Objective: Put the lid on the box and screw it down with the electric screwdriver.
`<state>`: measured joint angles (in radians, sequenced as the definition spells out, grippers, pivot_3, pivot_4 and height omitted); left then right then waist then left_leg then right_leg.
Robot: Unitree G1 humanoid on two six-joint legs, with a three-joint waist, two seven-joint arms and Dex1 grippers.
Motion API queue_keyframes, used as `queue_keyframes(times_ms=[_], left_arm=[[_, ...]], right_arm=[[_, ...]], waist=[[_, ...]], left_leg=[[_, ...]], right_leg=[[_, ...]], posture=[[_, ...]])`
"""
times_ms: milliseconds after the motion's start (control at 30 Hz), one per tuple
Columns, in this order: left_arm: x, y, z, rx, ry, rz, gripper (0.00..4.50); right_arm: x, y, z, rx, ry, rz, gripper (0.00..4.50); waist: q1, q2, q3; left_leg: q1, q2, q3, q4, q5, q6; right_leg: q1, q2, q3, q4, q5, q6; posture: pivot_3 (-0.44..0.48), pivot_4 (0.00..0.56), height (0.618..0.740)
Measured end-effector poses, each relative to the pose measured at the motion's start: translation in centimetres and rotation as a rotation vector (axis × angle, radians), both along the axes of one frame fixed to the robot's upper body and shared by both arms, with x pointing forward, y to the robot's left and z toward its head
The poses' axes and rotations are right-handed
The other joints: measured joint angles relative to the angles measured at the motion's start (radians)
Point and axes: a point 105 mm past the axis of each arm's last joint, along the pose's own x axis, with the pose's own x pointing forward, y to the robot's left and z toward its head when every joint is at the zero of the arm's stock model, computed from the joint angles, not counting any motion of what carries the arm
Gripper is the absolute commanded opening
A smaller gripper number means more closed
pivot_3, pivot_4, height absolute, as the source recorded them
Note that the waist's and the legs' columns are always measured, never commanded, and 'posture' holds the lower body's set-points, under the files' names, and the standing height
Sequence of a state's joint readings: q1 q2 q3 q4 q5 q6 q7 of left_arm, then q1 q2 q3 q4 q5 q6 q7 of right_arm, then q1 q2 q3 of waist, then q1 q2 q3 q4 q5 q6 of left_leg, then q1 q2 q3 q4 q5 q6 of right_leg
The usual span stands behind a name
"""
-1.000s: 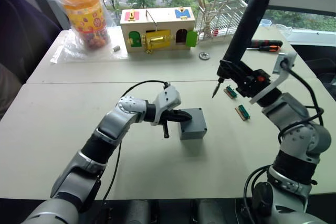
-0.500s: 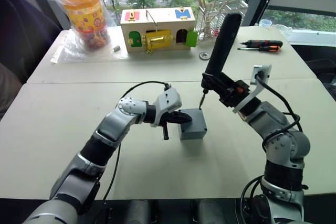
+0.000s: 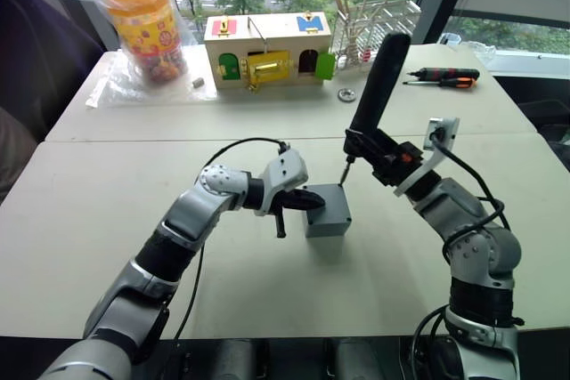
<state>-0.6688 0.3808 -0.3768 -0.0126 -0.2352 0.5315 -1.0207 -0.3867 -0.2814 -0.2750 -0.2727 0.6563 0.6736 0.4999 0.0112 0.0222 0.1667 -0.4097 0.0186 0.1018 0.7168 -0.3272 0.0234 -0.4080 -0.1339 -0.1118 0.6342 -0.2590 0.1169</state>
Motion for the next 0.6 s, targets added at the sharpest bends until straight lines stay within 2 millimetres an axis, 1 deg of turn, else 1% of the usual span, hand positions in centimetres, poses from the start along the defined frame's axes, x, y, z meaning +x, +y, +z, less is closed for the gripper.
queue_keyframes(times_ms=[300,600], left_arm=[[0.0,0.1,-0.2,0.003,0.004,0.004,0.0],[-0.1,0.2,-0.5,0.005,0.014,0.008,0.0]], right_arm=[[-0.8,1.0,-0.7,-0.09,-0.094,0.007,1.74],[-0.7,1.6,-1.9,-0.105,-0.152,-0.061,1.74]], waist=[[-0.001,-0.003,-0.002],[-0.001,-0.011,-0.01]], left_leg=[[0.002,0.0,-0.001,0.0,0.0,0.0],[0.004,0.002,-0.003,0.0,0.0,0.0]], right_leg=[[0.002,0.0,0.0,0.0,0.0,0.0],[0.004,0.0,0.0,-0.001,0.0,0.0]], posture=[[0.0,0.15,0.708],[0.0,0.15,0.708]])
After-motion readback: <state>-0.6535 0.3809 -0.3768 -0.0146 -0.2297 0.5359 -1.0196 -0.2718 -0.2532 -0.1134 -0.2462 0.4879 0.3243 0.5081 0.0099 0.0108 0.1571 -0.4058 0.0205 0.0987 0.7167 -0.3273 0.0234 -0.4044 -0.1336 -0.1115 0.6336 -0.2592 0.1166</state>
